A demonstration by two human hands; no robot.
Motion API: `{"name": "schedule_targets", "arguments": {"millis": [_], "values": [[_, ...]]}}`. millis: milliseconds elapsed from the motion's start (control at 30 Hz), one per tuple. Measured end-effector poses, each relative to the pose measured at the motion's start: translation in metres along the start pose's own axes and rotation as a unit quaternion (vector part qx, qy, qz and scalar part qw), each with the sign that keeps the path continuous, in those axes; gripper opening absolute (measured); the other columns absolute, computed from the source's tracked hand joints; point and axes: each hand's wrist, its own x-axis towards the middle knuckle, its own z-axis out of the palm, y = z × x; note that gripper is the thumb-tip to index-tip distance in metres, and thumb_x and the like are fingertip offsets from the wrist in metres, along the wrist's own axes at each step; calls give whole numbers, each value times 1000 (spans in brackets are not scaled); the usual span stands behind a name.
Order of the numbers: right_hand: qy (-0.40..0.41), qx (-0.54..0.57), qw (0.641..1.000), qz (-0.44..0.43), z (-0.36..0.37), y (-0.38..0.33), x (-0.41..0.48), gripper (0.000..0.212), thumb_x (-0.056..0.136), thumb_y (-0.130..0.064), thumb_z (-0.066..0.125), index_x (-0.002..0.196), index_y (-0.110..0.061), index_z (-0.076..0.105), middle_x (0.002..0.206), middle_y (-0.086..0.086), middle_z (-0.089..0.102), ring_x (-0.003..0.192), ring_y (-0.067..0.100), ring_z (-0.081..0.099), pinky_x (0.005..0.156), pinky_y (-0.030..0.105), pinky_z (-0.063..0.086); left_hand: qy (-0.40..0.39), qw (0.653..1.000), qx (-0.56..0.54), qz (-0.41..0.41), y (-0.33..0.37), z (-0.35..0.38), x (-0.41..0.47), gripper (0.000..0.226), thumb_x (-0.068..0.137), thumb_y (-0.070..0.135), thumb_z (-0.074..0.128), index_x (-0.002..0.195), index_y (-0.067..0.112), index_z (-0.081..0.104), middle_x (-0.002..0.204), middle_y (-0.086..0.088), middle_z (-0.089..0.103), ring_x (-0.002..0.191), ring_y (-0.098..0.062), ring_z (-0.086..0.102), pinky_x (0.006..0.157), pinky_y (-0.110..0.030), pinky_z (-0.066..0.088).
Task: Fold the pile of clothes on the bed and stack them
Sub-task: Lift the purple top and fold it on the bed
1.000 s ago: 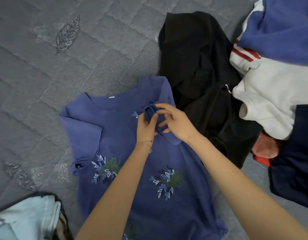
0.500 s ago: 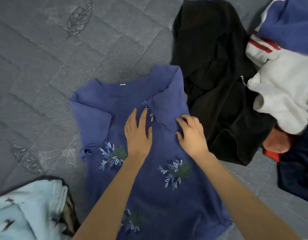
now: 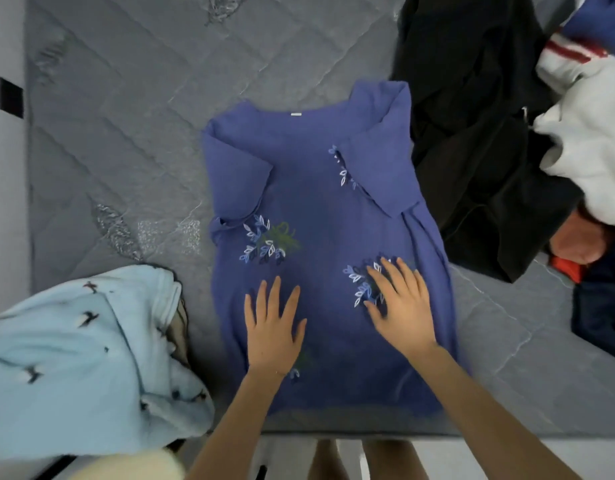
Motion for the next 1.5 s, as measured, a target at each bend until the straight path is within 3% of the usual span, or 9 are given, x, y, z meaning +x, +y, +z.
{"name": "schedule_targets", "arguments": {"millis": [400,567,700,867,1067,1133,1233,1367,1500], "values": [[6,-30,996,89,29,0,-117,68,78,-51,44,138,-20,47,143,10,48,134,32,34,110,50,22,-8,1000,-13,-2,-21,33,-96,57,87,45,40,138,21,48,145,-17,43,133,-40,36,110,-55,21],[18,36,979,199,28,17,-144,80,78,-63,52,146,-23,38,151,11,36,140,33,31,111,51,25,-6,983,-118,-142,-27,46,-118,55,83,31,61,135,16,51,147,-25,34,130,-47,36,104,-60,32],[-29,101,944,312,24,35,-156,92,81,-49,70,153,-24,17,158,12,18,144,32,19,115,49,20,-78,945,-195,-250,-30,50,-131,58,88,14,63,141,13,41,149,-27,23,133,-46,28,106,-55,30],[-48,118,930,346,19,40,-156,92,81,-29,74,152,-13,18,146,17,34,135,36,31,106,49,30,-44,947,-207,-242,-29,48,-139,39,86,1,58,124,1,50,119,-28,47,105,-48,47,88,-53,40],[-67,179,900,391,14,40,-145,23,88,-30,65,95,-9,60,91,15,65,96,37,60,83,40,44,21,921,-308,-238,-15,27,-132,19,87,-3,54,105,-2,47,108,-18,49,89,-32,49,71,-33,33],[-48,275,875,395,9,32,-138,28,90,-24,64,67,-12,52,68,9,56,77,29,55,68,33,38,62,913,-331,-229,-7,15,-127,13,87,-5,53,99,-2,48,99,-12,47,83,-24,43,68,-29,28],[-44,385,836,388,-4,14,-121,27,90,-16,64,66,-17,52,76,9,58,73,21,50,65,28,40,111,886,-390,-226,1,-5,-110,18,84,-10,52,89,7,46,84,-6,44,75,-21,40,68,-29,30],[20,528,755,388,-34,-13,-74,6,94,-11,58,89,-12,60,86,4,61,80,18,56,63,18,48,144,812,-498,-270,-5,-38,-68,35,84,-7,55,82,27,45,76,3,46,71,-29,51,68,-49,52],[90,598,711,358,-62,-40,-9,12,99,-16,50,109,-13,56,102,5,61,86,15,59,73,26,50,208,746,-570,-276,-18,-73,-13,37,86,-8,56,82,27,46,83,8,49,64,2,50,64,-38,54]]}}
